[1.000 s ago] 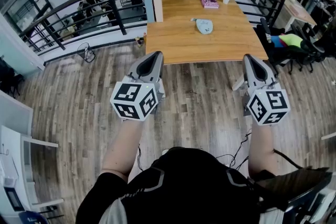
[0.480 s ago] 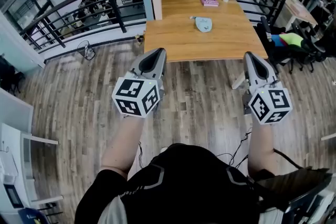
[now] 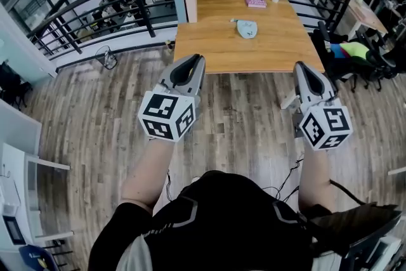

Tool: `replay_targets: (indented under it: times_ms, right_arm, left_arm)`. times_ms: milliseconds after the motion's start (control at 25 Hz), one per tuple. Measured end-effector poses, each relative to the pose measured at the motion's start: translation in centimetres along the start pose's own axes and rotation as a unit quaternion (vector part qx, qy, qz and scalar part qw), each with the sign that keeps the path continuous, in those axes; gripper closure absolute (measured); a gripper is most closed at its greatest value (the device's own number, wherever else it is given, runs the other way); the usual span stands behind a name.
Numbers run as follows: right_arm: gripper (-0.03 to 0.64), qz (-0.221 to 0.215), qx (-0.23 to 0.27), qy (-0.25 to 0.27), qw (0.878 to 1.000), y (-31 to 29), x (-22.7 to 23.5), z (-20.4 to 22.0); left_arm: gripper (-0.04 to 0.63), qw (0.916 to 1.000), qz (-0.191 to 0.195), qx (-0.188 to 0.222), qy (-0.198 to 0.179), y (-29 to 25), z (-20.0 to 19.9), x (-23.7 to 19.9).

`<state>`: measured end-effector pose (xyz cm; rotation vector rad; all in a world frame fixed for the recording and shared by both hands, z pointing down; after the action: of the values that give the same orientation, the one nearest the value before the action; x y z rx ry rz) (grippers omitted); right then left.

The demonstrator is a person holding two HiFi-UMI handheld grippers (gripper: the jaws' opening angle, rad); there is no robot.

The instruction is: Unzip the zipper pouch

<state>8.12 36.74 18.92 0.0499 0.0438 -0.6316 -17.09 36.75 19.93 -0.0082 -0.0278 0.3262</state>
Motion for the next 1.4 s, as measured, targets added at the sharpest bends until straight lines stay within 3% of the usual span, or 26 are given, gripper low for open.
replay_targets:
  times_ms: [160, 200, 280, 400, 960, 1400]
  right_arm:
    - [0.570, -0.003, 0.004, 0.001, 1.000, 0.3, 1.0, 0.1]
    - [0.539, -0.007, 0.002, 0.000, 1.000, 0.3, 1.3, 0.3]
    - [0.453, -0.015, -0.005, -0.004, 1.000, 0.3, 1.8, 0.7]
    - [0.395, -0.017, -0.009, -0.007, 1.000, 0.6, 2.9, 1.2]
    - [0.368, -0.048, -0.025, -0.021, 0.998, 0.0, 8.0, 4.0]
    - [0.368, -0.029, -0.043, -0.020, 0.998, -10.2, 11.3, 5.4]
  left_arm:
    - [0.555, 1.0000, 0.003, 0.002, -0.006, -0.6, 0.0, 1.2]
    - [0.517, 0.9999, 0.008, 0.003, -0.005, -0.8, 0.1, 1.5]
    - [0.353, 0.9998, 0.021, 0.002, -0.001, -1.3, 0.2, 2.3]
    - [0.307, 0.9998, 0.021, -0.001, -0.005, -2.2, 0.4, 3.3]
    - [0.307, 0.9996, 0.001, -0.030, 0.005, -6.8, 3.0, 4.5]
    - [0.307, 0.9991, 0.039, -0.015, 0.011, -17.2, 3.8, -2.1]
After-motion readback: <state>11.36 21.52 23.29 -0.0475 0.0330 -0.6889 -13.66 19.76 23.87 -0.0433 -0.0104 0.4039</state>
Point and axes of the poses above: the fingertips, and each gripper's own axes: y backward along the fingers, x to its right, z out of its underside, the point moved 2 cm from there along y, backward along the fingers, and after that the axes turned 9 degrees about -z, right-handed, at the moved point
